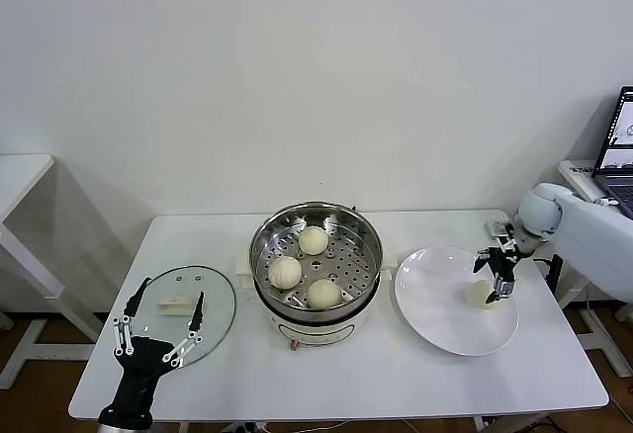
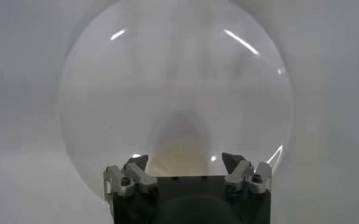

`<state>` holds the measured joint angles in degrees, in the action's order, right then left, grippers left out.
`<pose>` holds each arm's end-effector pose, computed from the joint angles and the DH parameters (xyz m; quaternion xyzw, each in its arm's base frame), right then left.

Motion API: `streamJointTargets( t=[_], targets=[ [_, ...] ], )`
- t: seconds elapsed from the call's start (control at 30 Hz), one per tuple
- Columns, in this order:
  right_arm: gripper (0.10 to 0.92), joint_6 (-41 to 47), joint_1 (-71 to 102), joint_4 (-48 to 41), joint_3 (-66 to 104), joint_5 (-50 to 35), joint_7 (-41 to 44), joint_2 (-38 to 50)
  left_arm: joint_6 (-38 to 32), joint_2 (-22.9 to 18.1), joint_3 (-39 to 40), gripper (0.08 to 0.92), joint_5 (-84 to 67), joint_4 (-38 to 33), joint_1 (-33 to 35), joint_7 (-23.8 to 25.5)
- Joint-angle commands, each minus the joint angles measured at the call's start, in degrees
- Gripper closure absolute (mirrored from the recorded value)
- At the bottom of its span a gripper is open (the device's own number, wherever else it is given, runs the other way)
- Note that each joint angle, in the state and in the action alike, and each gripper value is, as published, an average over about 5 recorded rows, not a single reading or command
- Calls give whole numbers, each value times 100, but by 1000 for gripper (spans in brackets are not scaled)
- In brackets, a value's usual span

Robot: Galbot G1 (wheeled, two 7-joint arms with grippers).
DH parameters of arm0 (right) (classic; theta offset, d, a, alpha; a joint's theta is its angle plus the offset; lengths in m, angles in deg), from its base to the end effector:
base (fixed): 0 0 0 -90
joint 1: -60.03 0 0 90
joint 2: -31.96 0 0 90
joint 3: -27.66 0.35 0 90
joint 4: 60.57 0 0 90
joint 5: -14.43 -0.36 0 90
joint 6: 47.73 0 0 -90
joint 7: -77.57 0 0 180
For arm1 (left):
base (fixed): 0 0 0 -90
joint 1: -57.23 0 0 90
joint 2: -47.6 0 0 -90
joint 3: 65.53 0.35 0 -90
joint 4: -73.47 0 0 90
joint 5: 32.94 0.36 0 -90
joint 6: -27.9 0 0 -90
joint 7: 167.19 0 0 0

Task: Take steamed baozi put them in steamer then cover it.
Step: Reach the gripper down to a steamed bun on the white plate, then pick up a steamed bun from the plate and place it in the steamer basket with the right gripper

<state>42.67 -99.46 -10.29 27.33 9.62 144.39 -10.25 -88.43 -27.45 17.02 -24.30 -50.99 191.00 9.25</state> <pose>0.5565 -0.2436 -0.2099 0.5123 -0.5304 0.4884 0.4665 0.1216 0.0749 -0.2985 0.0553 0.9658 0.1963 0.1604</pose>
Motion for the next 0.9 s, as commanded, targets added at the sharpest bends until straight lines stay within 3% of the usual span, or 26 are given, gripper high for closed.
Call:
streamJointTargets(
  t=[0.03,0.27,0.57,0.9],
  targets=[
    [203,2,304,-250,160,333,-164,-60,5,4,-110,177,-62,-3,-35,13],
    [215,-20,342,-269,222,418,-162,-61,0,3,-144,177,-85,3,-29,11],
    [345,-41,62,-32,179,382,-84,-23,13,-2,-118,177,-84,-6,-47,8],
    [361,-12,-2496,840,-1018,-691,1649,-352,15,40,-29,177,-69,-13,-57,7]
  ],
)
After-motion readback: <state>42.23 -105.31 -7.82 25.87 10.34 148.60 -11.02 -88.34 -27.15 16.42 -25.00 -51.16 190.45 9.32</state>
